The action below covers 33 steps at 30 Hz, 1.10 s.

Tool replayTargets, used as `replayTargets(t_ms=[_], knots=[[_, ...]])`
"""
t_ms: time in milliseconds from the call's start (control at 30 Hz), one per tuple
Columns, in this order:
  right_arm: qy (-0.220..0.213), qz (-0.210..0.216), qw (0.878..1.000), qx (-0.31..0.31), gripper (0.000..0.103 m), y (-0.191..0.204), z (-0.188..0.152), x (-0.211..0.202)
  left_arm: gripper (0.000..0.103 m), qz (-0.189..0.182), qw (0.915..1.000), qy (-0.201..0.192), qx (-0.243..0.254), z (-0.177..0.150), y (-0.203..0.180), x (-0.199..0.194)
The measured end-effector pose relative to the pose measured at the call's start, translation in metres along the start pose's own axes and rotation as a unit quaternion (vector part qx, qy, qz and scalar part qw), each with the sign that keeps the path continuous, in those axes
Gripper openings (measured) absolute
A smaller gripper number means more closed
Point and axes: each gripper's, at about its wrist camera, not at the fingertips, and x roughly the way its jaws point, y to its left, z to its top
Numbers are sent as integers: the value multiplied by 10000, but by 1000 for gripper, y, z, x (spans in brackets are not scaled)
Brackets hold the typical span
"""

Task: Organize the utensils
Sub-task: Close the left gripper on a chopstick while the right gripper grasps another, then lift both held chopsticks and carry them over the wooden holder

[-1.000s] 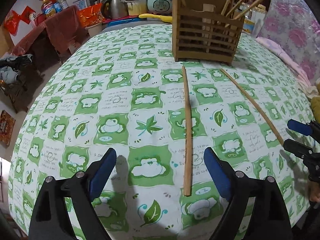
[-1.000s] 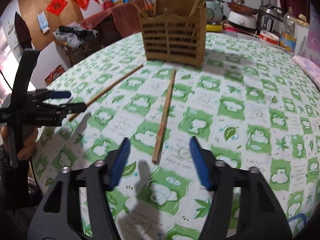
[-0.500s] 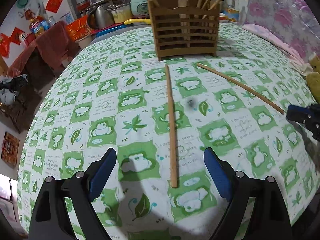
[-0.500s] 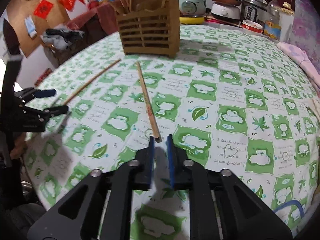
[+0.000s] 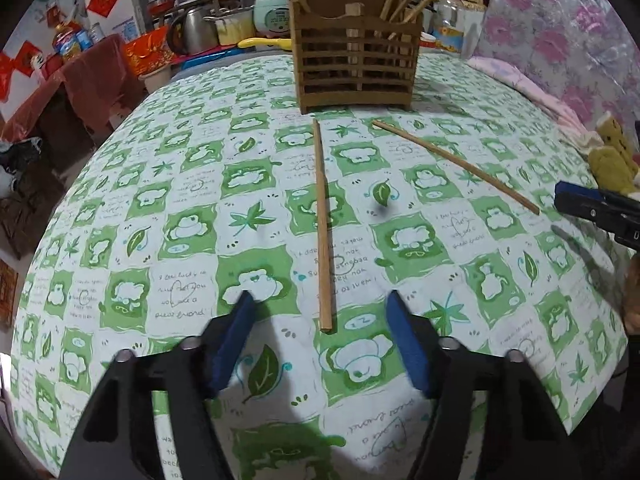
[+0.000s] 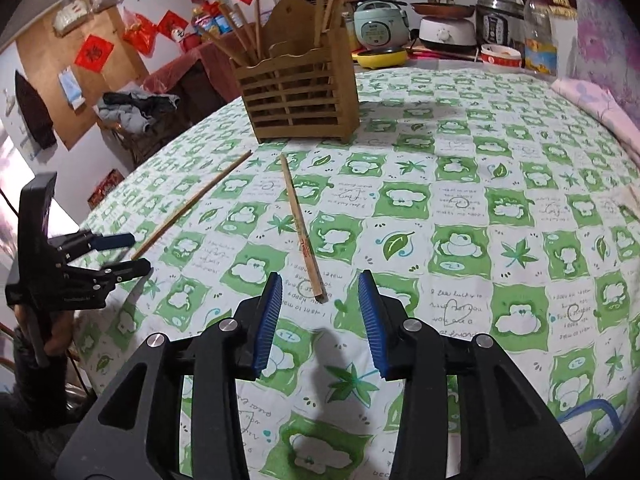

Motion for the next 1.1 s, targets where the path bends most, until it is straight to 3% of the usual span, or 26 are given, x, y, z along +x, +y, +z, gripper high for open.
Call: replayTargets(t_ms=[67,200,267,700,767,800,833,1100], knots=[[24,41,10000,69,41,-2,0,1,42,-49,10000,-21,-33,1,-1,-1],[97,36,9999,136,41,-4,1,5,24,-81,10000,-33,34,2,-9,-1],[133,-22,9999,95,41,-2,0,7,7,-99,9999,-35,47,2,-11,-2],[625,-588,9949,-538,38,21,-4,26,5,-278,9996,-49,-91,2,-6,-1],[603,-658,9943,-585,28,22,-5,26,5,-278,9996,-45,-95,3,-6,-1],[597,-609,9947,-570,11,22,-5,25,5,-276,9996,-44,-104,3,-6,-1],[598,-521,9953,-550,5,21,-6,25,5,-276,9995,-43,-113,3,-6,-1],[283,-503,9966,-581,6,24,-5,11,5,-460,9985,-72,-284,10,-2,-13]])
